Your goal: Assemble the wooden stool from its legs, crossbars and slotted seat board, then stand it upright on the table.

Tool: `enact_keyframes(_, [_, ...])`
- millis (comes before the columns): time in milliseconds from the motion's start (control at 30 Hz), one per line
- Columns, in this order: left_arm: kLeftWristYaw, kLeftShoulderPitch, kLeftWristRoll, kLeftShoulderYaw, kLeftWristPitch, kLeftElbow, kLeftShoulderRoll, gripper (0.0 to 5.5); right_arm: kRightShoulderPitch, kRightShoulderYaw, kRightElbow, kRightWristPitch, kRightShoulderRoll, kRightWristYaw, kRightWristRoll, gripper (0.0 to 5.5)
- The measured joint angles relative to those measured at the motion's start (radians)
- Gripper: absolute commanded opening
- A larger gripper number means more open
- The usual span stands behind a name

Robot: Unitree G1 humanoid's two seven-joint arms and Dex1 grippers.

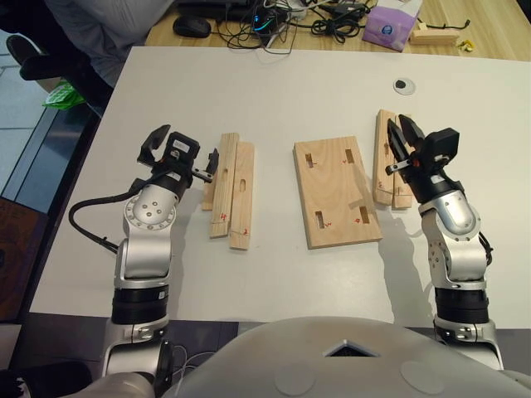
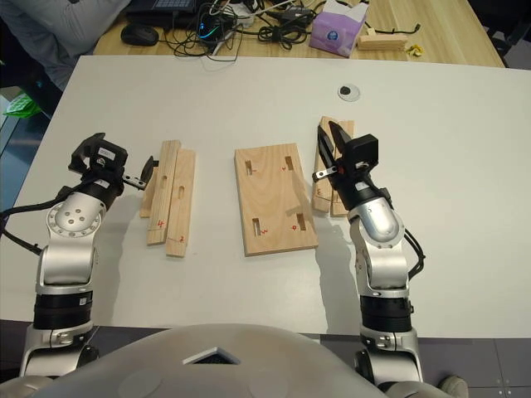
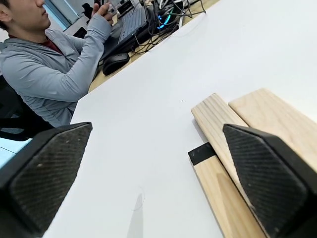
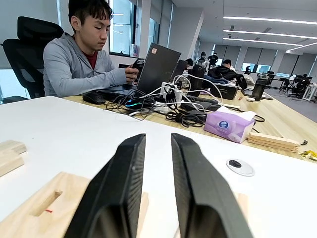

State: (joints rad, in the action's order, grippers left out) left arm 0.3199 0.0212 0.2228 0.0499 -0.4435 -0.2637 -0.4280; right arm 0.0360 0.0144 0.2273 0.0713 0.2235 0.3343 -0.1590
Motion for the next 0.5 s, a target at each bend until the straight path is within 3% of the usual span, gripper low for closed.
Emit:
enact_keyframes(133, [0.012,0.001,-0.015,-0.013,-0.029,-0.001,0.0,4.93,0.021,0.079,0.049,0.068,-0.015,0.077,-0.073,0.94])
enact_keyframes(333, [0.053,0.0,-0.038,-0.027,-0.072,0.006,-0.011,4.93,0.038,0.104,0.077,0.102,-0.021,0.089,-0.098,0.94])
enact_keyframes(433, [0.061,0.018,-0.035,-0.038,-0.074,0.015,-0.034,5.38,0.037,0.1,0.072,0.093,-0.022,0.081,-0.089,0.89])
enact_keyframes(500, [0.055,0.024,-0.034,-0.039,-0.076,0.022,-0.034,5.38,0.037,0.094,0.069,0.085,-0.022,0.071,-0.088,0.89])
